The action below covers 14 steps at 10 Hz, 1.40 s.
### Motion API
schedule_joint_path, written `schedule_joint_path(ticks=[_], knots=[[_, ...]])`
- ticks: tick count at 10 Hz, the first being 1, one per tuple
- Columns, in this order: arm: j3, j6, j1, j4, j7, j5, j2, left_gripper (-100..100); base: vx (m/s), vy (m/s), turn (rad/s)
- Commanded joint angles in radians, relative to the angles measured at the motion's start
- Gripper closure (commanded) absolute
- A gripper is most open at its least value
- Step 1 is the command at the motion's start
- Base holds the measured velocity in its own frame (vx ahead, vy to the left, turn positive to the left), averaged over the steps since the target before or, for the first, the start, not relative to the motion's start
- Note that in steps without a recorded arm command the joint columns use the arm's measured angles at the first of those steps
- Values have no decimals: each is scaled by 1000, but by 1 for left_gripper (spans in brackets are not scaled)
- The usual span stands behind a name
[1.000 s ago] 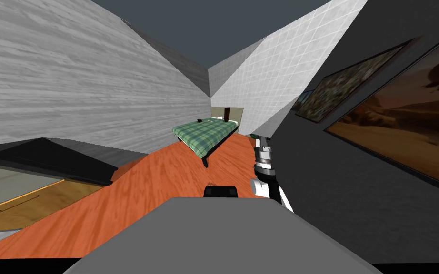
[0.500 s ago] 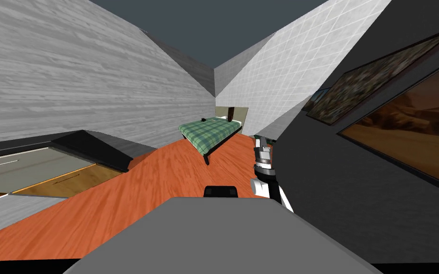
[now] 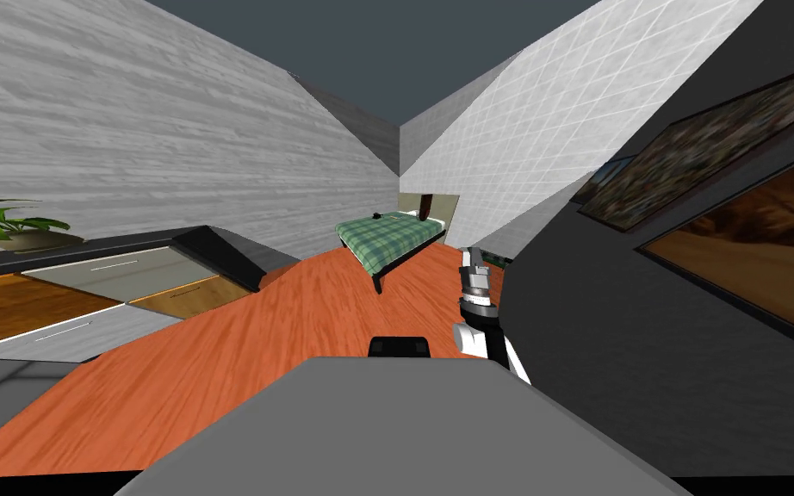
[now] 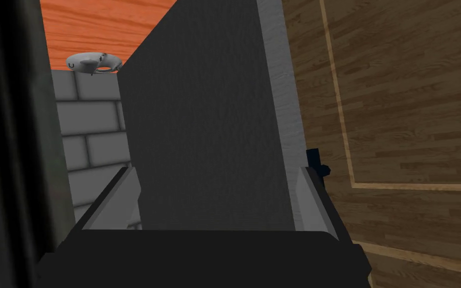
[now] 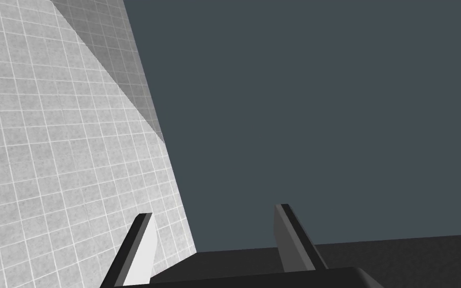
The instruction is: Push the door open
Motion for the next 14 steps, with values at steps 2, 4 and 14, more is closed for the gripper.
schedule_joint_path(ticks=[2, 4, 14], knots=[[12, 36, -9, 24, 15, -15, 2, -100, -96, -72, 149], [29, 86, -23, 63, 35, -35, 9, -100, -73, 21, 120], [68, 196, -62, 144, 80, -85, 37, -100, -92, -24, 115]])
